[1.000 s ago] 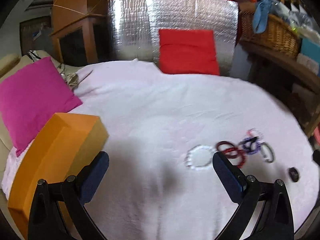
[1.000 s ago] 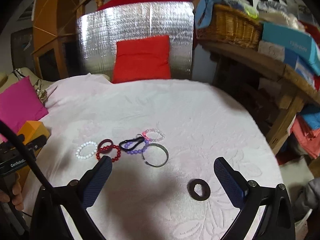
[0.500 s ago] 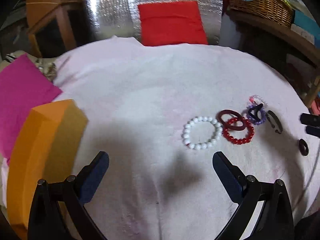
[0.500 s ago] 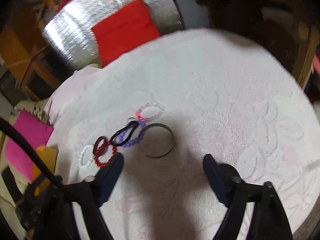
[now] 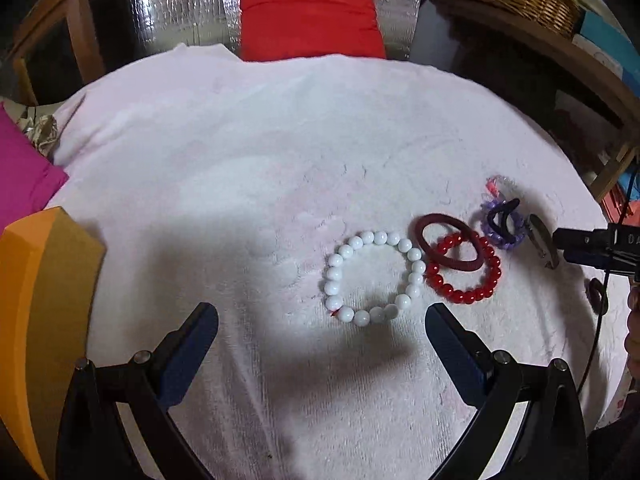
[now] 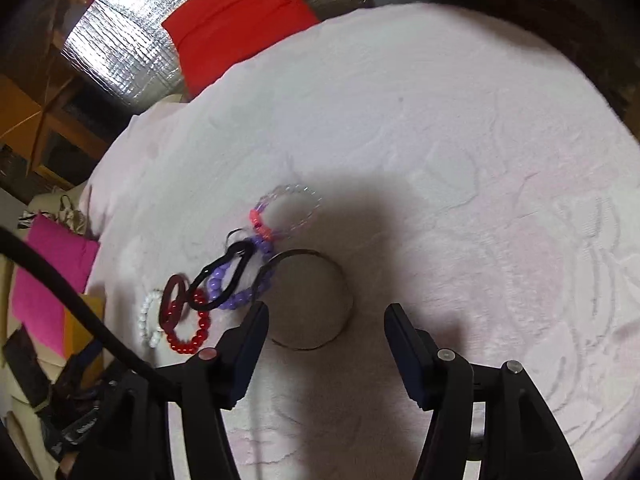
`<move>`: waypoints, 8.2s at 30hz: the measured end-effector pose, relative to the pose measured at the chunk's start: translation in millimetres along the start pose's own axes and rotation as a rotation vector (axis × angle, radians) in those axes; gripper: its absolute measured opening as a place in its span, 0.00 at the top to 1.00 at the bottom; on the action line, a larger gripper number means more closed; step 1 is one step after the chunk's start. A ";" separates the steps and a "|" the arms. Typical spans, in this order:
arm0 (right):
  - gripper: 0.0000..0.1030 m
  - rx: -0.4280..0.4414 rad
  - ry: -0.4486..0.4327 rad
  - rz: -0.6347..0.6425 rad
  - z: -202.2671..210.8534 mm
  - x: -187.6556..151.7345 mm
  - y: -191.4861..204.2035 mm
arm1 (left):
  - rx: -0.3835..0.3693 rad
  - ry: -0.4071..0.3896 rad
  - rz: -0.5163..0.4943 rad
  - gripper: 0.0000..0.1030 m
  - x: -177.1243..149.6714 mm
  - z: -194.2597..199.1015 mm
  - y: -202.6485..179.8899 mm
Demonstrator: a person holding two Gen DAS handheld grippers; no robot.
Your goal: Organize jewelry
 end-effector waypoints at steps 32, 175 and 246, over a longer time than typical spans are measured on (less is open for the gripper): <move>0.38 -0.213 -0.094 0.071 -10.2 -3.0 16.7 | -0.138 -0.026 -0.076 0.65 8.2 -18.1 -18.6; 0.91 0.079 -0.090 -0.045 43.0 -52.6 8.8 | -0.157 -0.110 -0.041 0.91 16.2 7.1 -45.7; 0.88 0.017 -0.025 0.094 21.3 -66.9 24.2 | -0.167 -0.056 -0.122 0.91 -27.0 21.2 -30.1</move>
Point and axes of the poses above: each gripper's, at about its wrist camera, not at the fingertips, and z roughly against the way its jaws point, y to its left, x to its top, the point moved 4 cm from there along -z, roughly the way its jaws point, and after that the axes turned 13 degrees about y, right-handed, at the moved point
